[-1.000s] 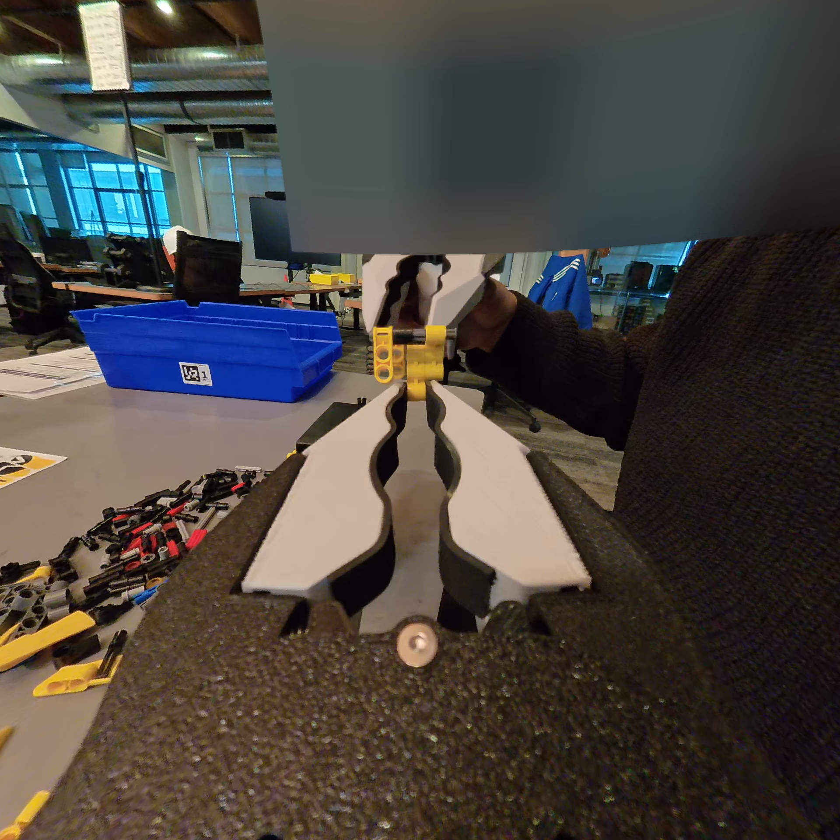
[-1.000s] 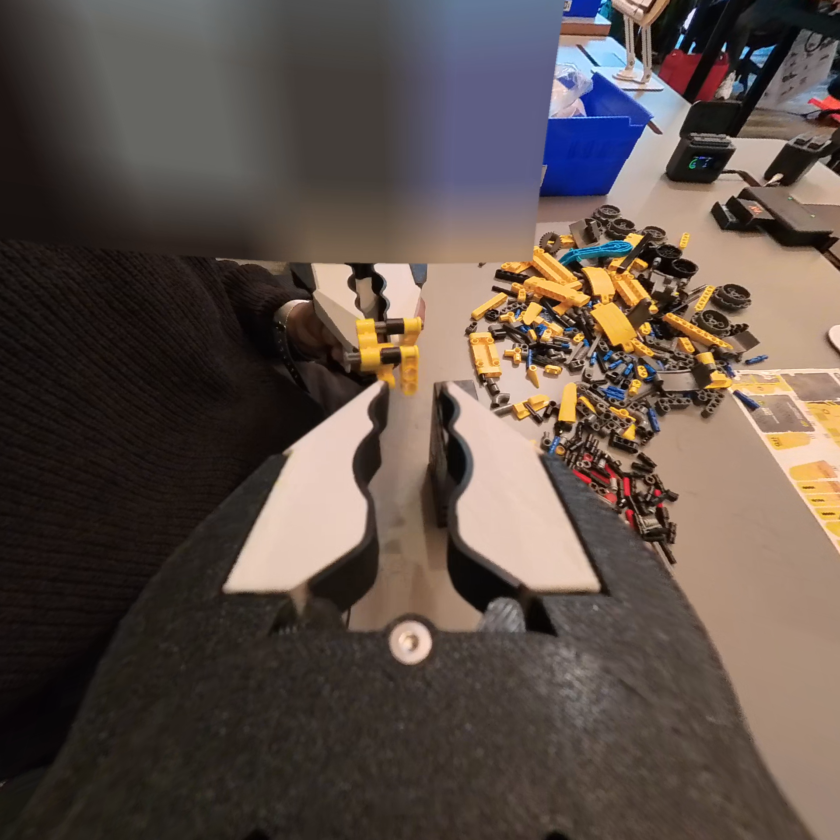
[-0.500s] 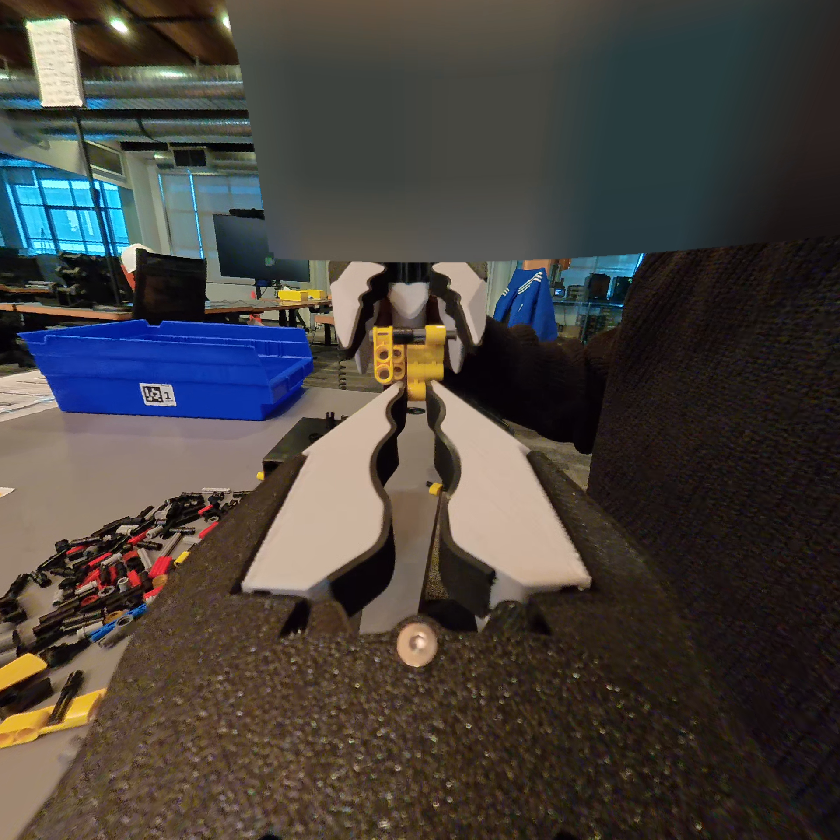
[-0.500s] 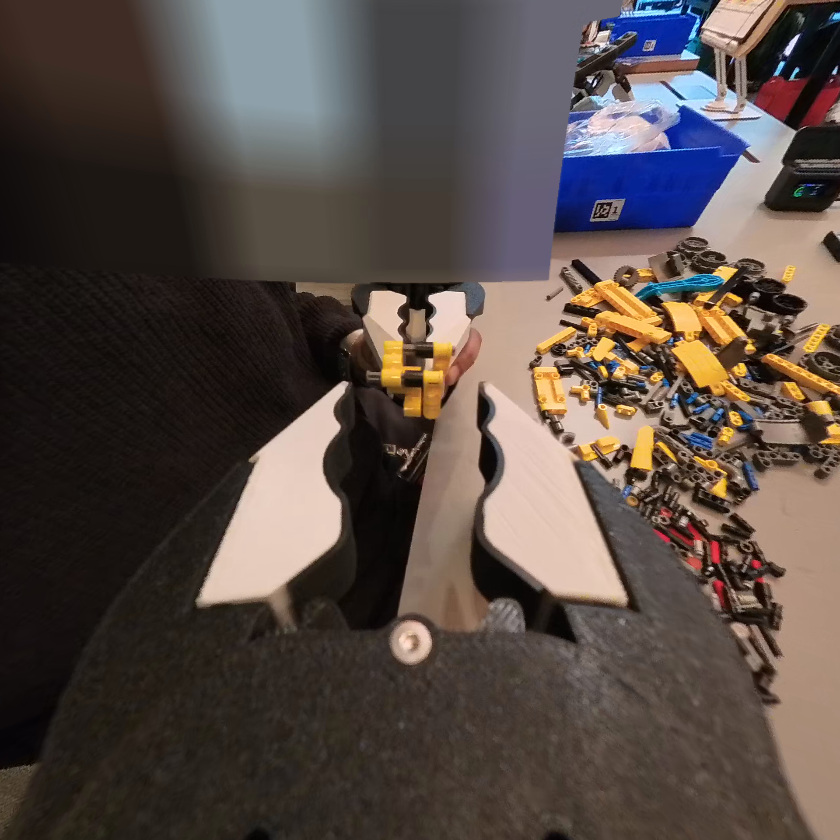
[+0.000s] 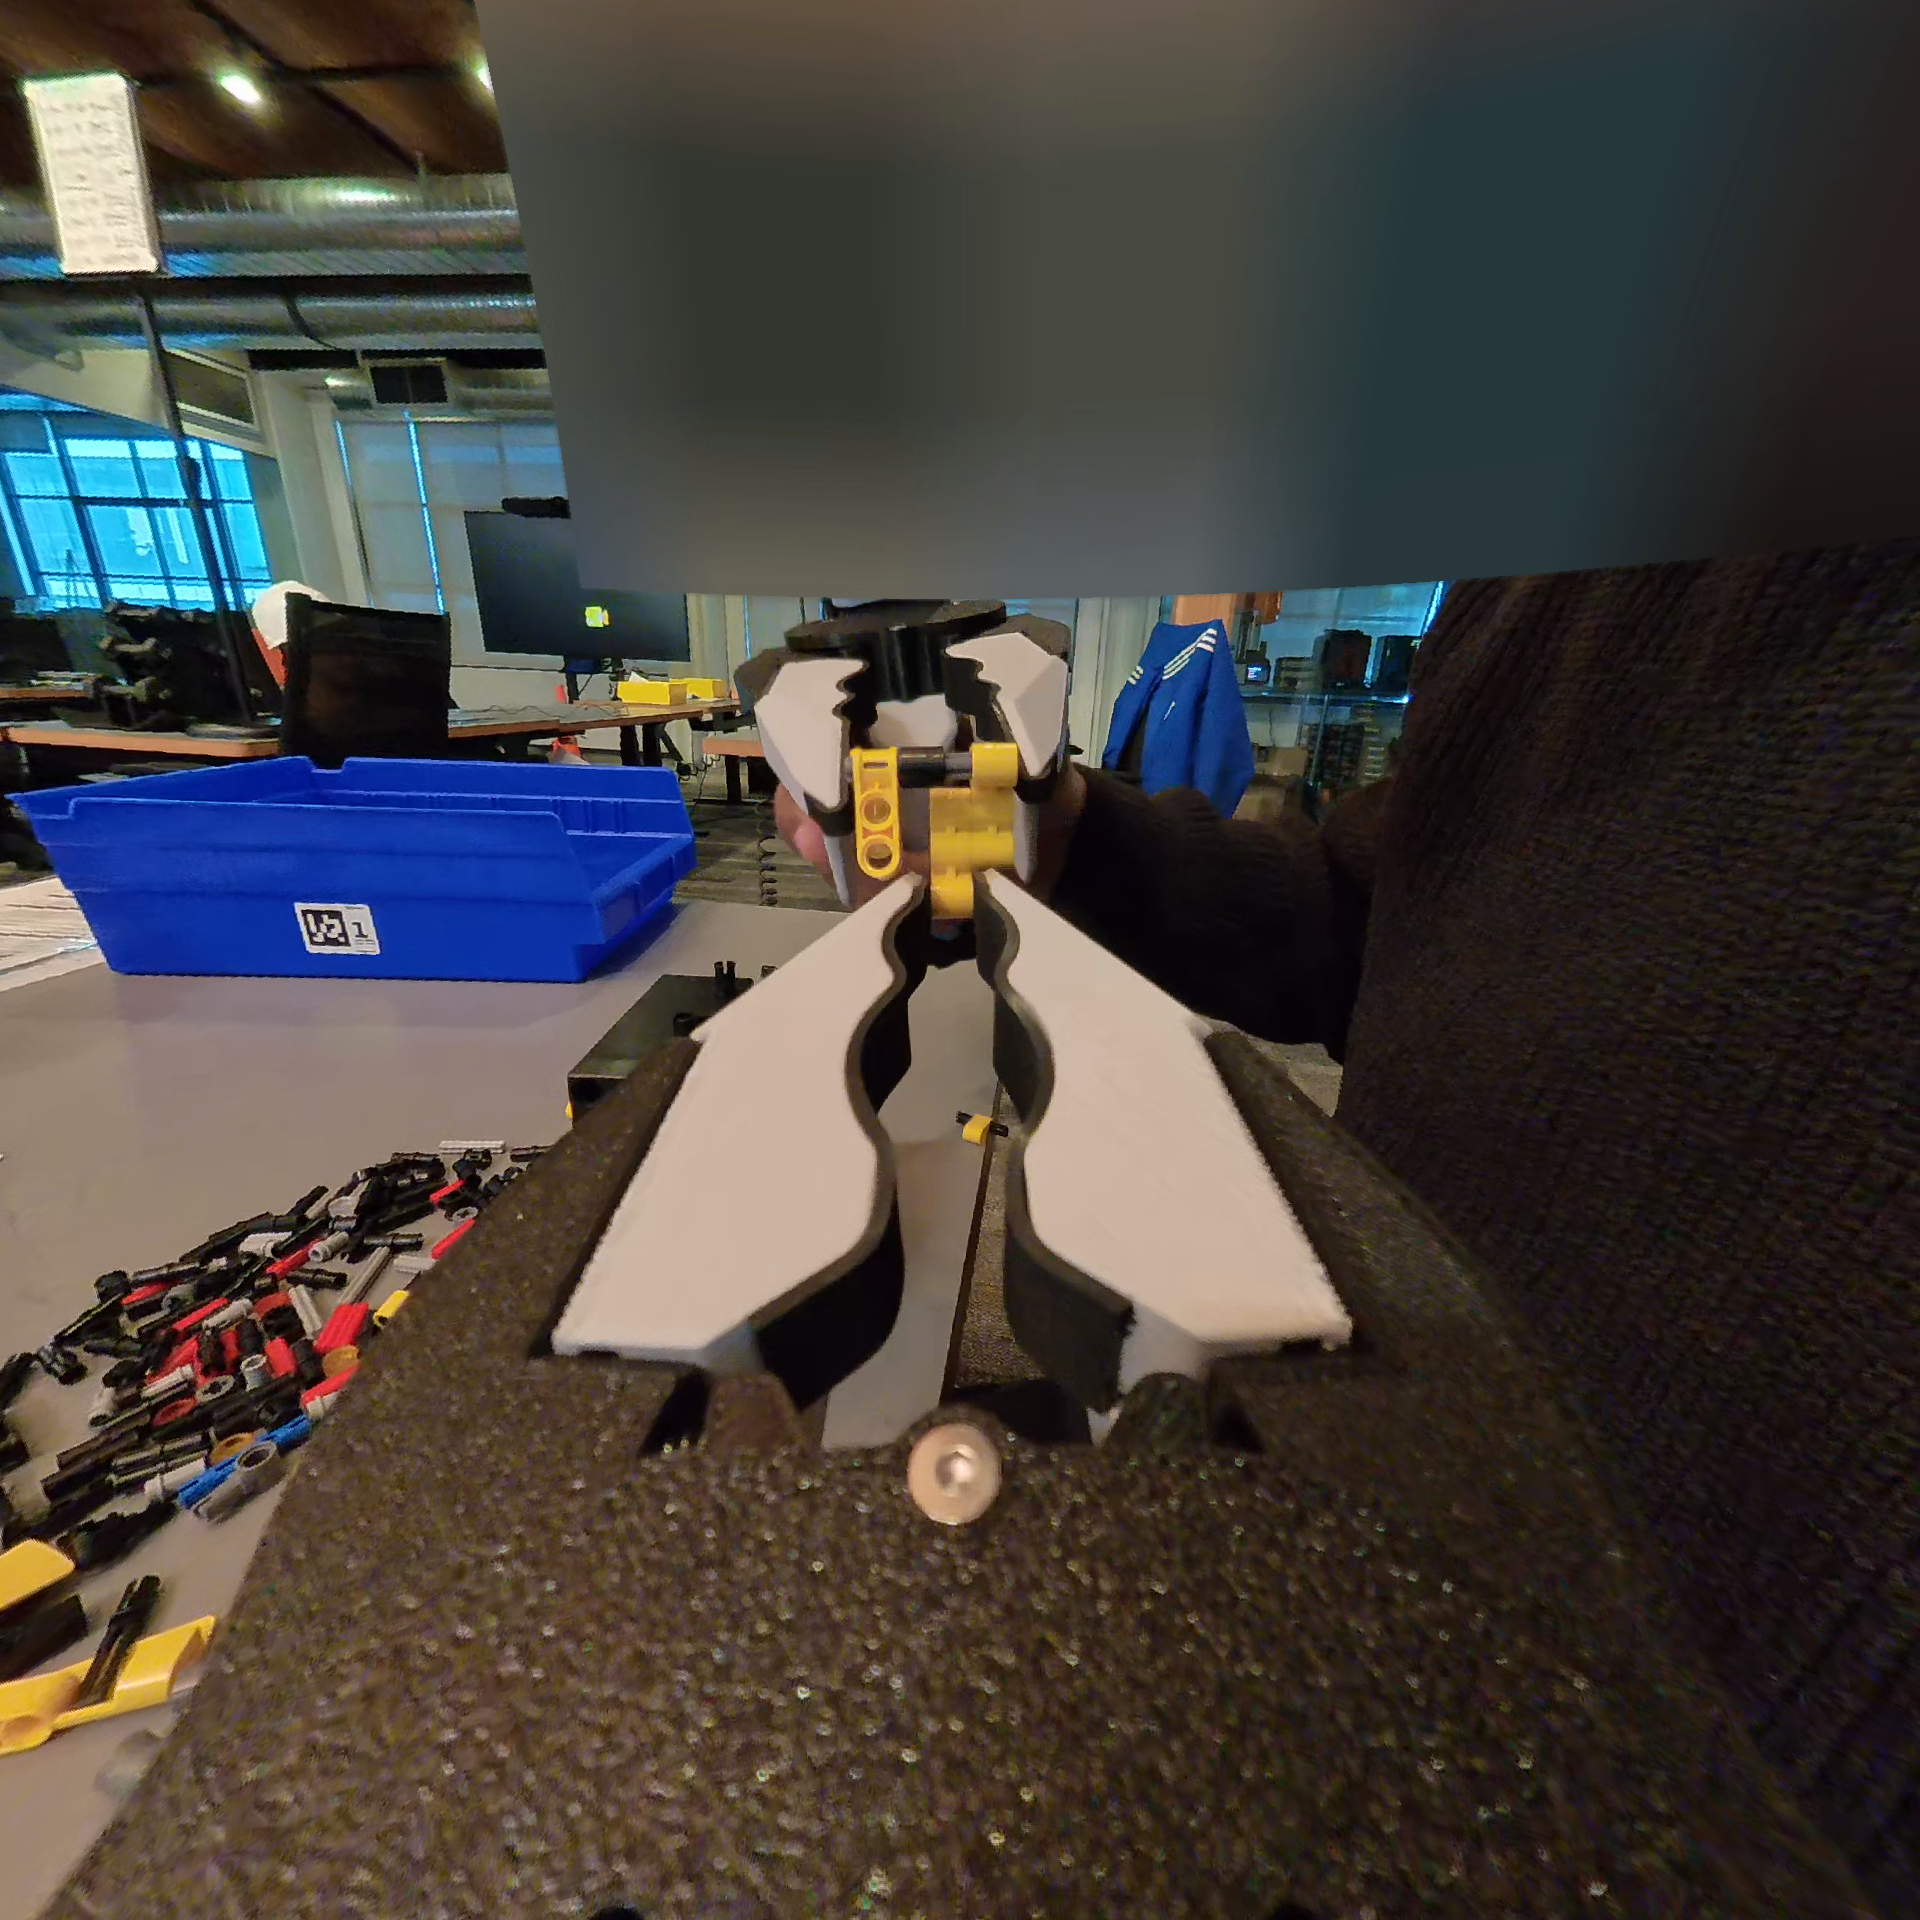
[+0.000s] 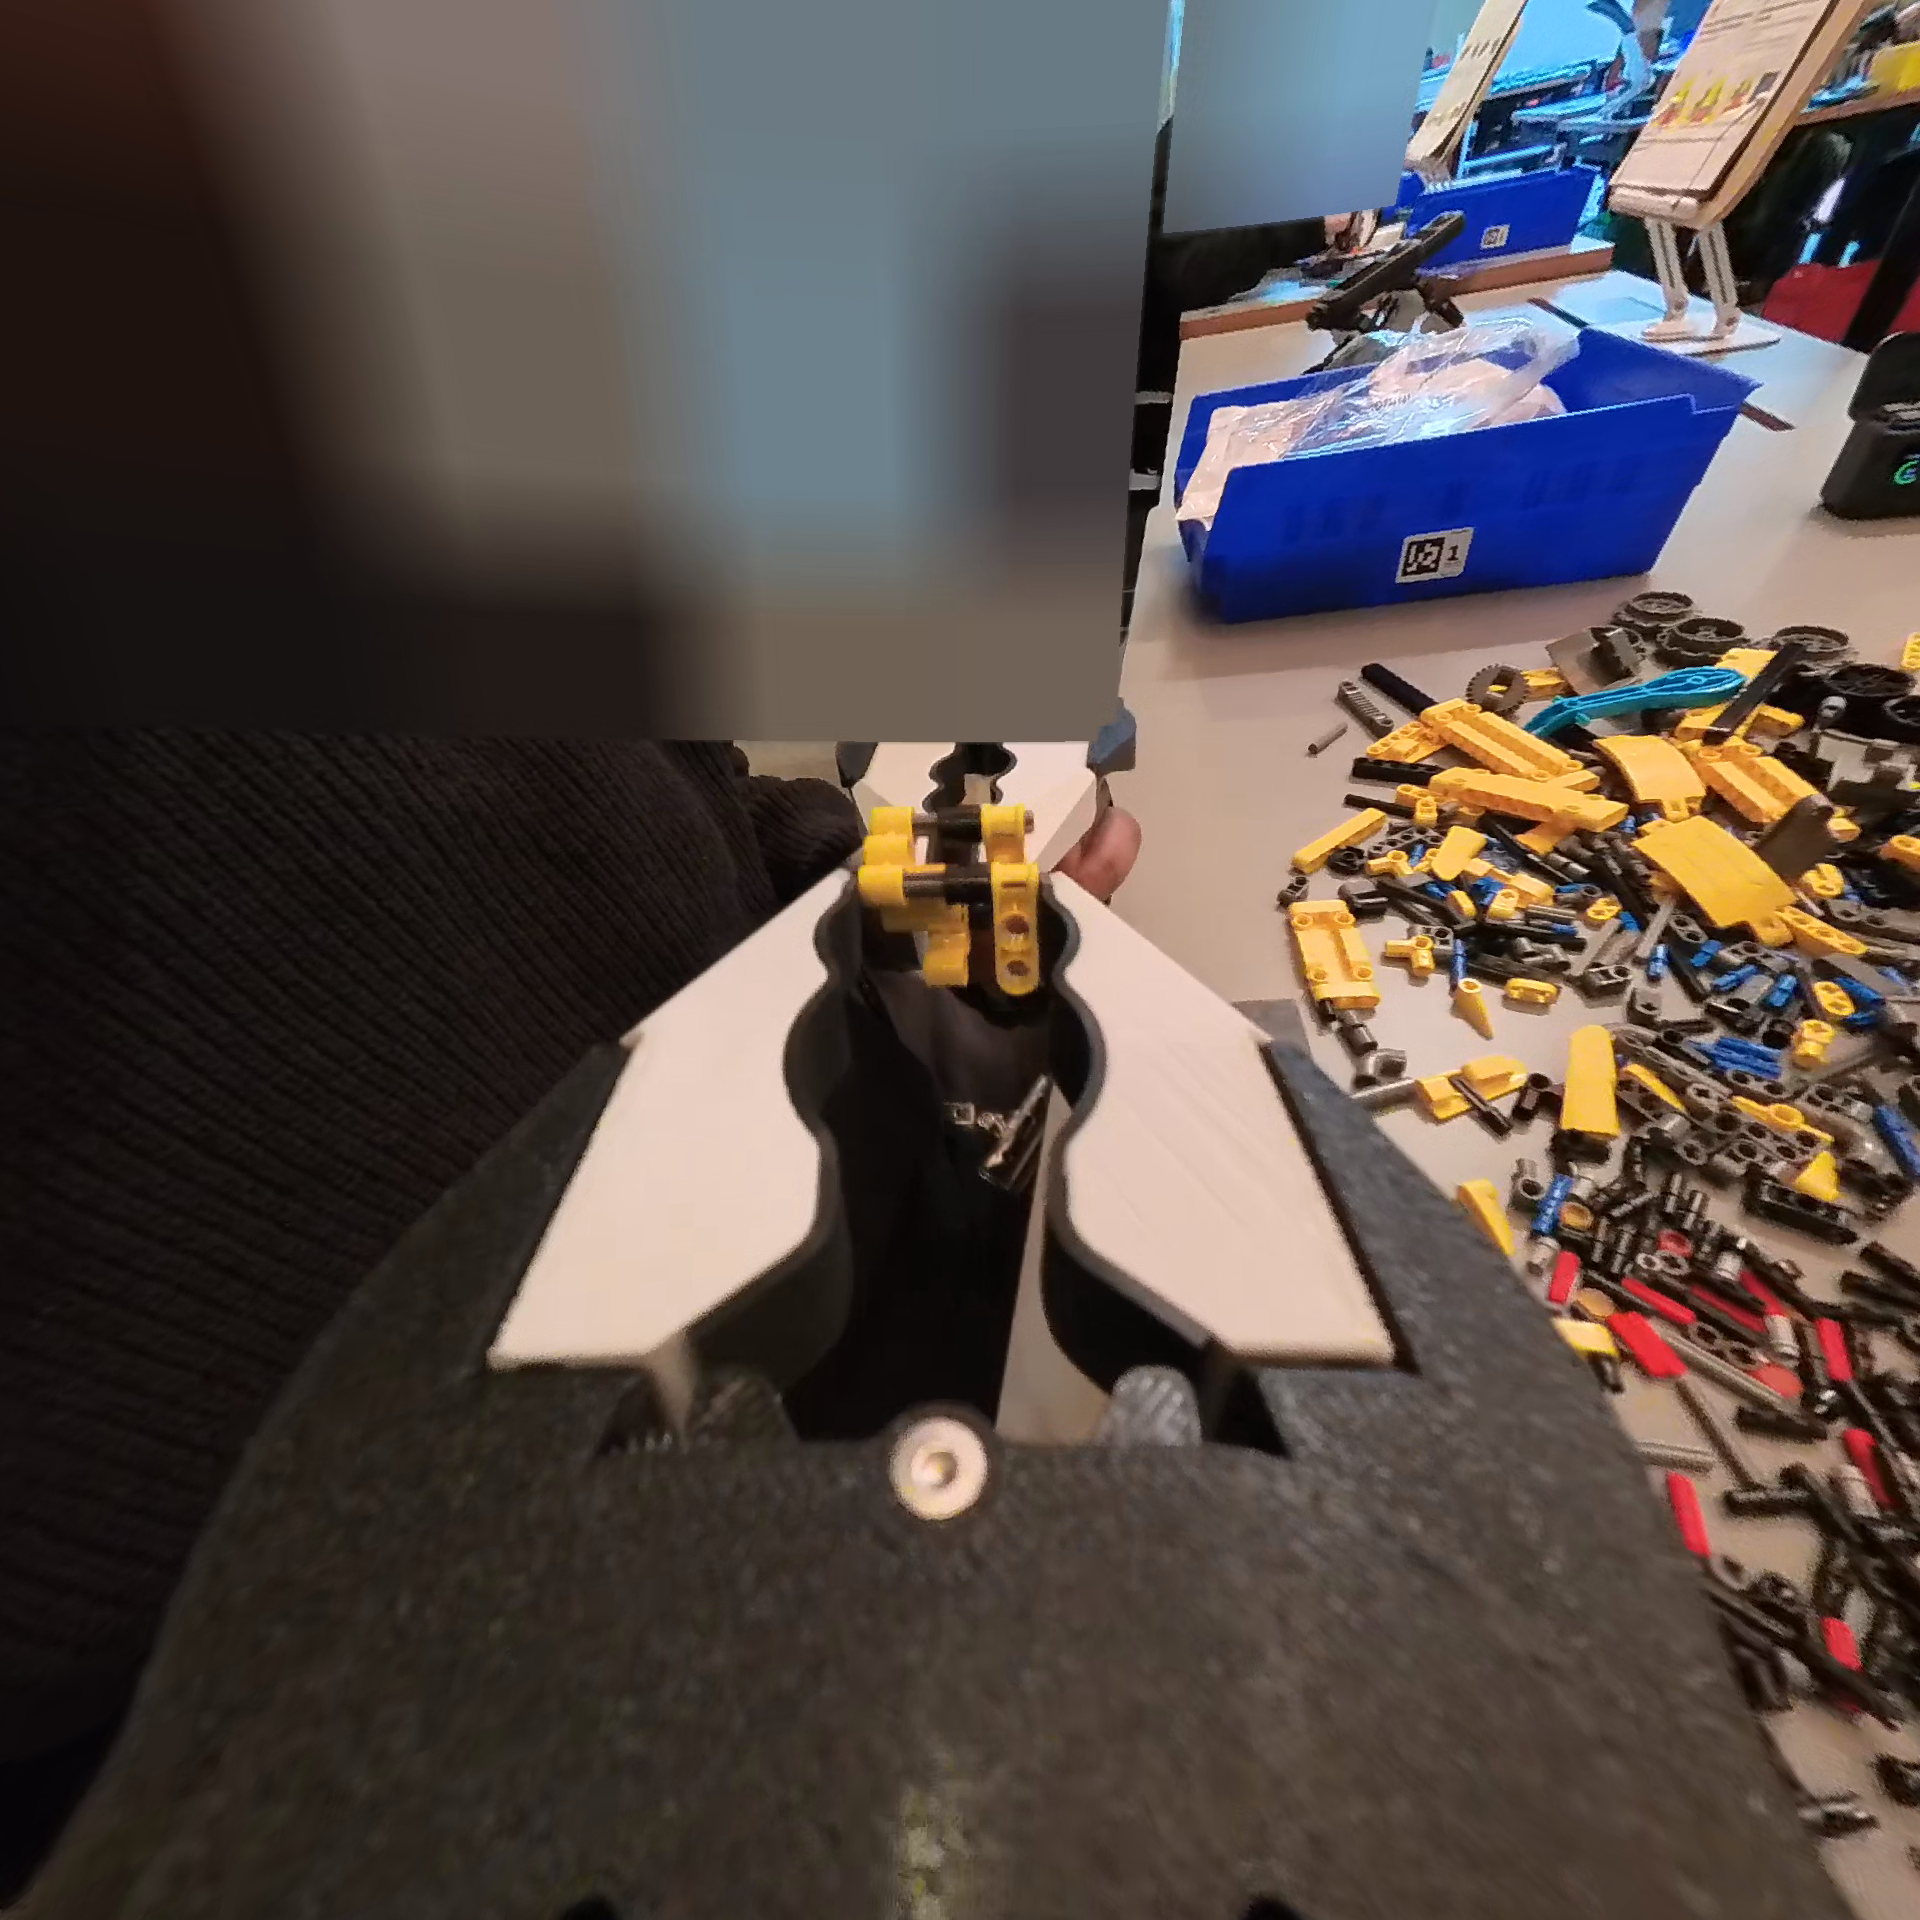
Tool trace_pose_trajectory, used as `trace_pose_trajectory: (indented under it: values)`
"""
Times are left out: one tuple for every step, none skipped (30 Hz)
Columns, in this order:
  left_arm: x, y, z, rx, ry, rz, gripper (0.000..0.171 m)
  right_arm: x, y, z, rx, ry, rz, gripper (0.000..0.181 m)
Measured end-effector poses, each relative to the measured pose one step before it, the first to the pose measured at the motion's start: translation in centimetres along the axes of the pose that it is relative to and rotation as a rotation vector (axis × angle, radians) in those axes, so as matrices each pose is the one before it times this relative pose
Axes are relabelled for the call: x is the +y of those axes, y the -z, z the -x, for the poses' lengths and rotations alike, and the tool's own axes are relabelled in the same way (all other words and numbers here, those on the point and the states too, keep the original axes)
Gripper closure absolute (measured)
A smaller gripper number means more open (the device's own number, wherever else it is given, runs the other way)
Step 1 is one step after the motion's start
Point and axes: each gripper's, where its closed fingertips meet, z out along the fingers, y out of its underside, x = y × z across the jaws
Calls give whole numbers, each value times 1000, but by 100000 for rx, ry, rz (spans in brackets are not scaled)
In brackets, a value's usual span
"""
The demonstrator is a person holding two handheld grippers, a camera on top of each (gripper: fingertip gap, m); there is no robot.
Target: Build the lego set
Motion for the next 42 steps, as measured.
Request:
trace_pose_trajectory:
  values:
    - [-7,10,35,-437,-461,89,164,-2,5,-40,631,-713,-104,148]
    - [-14,18,28,-353,-440,124,164,15,13,-52,763,-681,87,148]
    - [16,2,-4,-113,-225,231,164,19,9,-30,654,-623,272,148]
    - [1,4,17,-139,-181,141,164,15,6,-18,642,-508,378,148]
    - [-8,10,-19,103,-152,-38,164,15,-2,-7,585,-240,359,148]
    - [-5,4,-49,249,95,-28,164,-3,-2,41,477,134,290,148]
    - [2,-14,-18,89,104,-9,164,-22,3,23,564,271,291,148]
    - [-21,0,-39,132,-27,-8,164,-2,8,24,447,258,392,148]
    - [1,-15,-37,102,-69,44,164,8,7,39,315,286,396,148]
    - [18,-20,-41,91,30,211,164,-2,10,19,382,336,326,148]
    - [7,-7,-25,141,86,168,164,13,5,22,305,190,313,149]
    - [14,-4,-27,188,231,153,164,0,-13,20,281,91,265,149]
    - [18,5,-14,187,330,129,164,2,-14,9,444,377,153,149]
    - [14,13,-14,247,210,-16,164,17,-25,8,462,349,216,149]
    - [18,25,-40,294,70,-46,164,20,-28,30,240,-8,295,149]
    - [27,14,-23,173,89,-4,164,4,-42,36,216,68,186,149]
    - [18,11,-38,192,54,0,164,13,-27,46,267,273,107,149]
    - [0,5,-31,91,-56,-1,164,5,-17,33,144,93,78,149]
    - [12,2,-16,-42,-91,75,164,-2,-8,16,135,2,-47,149]
    - [0,-6,0,-15,-58,57,164,1,-3,15,136,47,-201,149]
    - [6,3,-25,144,71,43,165,15,-17,16,97,39,-309,150]
    - [20,3,-23,204,32,134,165,18,-8,29,-30,-66,-202,150]
    - [68,-8,-15,124,130,294,165,54,-9,35,-57,-98,8,150]
    - [60,-12,-1,45,93,236,165,65,3,14,85,142,136,150]
    - [65,-24,-11,38,171,120,165,60,13,27,104,225,138,150]
    - [28,-14,16,-113,348,-33,165,10,-3,5,339,351,-11,150]
    - [27,-4,-6,222,289,-21,165,0,-14,25,491,598,-52,151]
    - [40,-13,-69,509,234,112,165,13,-31,72,194,560,90,151]
    - [38,-37,-31,78,72,189,165,10,-14,60,245,501,46,151]
    - [46,-47,-29,33,-150,154,164,-6,-9,50,184,347,-59,151]
    - [49,-49,-53,209,-43,236,164,1,-13,54,10,301,-131,151]
    - [69,-49,8,-108,46,241,164,0,-1,31,212,401,-172,151]
    - [28,-33,-26,84,-19,-5,164,-9,-24,24,241,248,-264,151]
    - [14,-22,-30,199,-22,-76,165,-13,-26,50,105,152,-295,151]
    - [41,-22,-12,119,109,104,165,3,-18,30,193,256,-179,151]
    - [4,-19,-28,187,72,-131,165,-2,-7,37,210,242,-165,151]
    - [-28,-27,-24,271,230,-276,164,-24,7,49,7,-53,-244,151]
    - [-60,-8,-45,529,568,-506,164,-43,30,60,-61,-101,-352,151]
    - [-74,-5,-31,710,1016,-632,164,-59,29,52,28,55,-411,151]
    - [-113,18,1,512,1096,-1032,164,-73,29,26,324,253,-466,151]
    - [-101,37,-40,732,910,-1120,164,-79,8,48,182,158,-471,151]
    - [-82,40,-40,631,814,-925,162,-68,0,75,-104,30,-431,151]
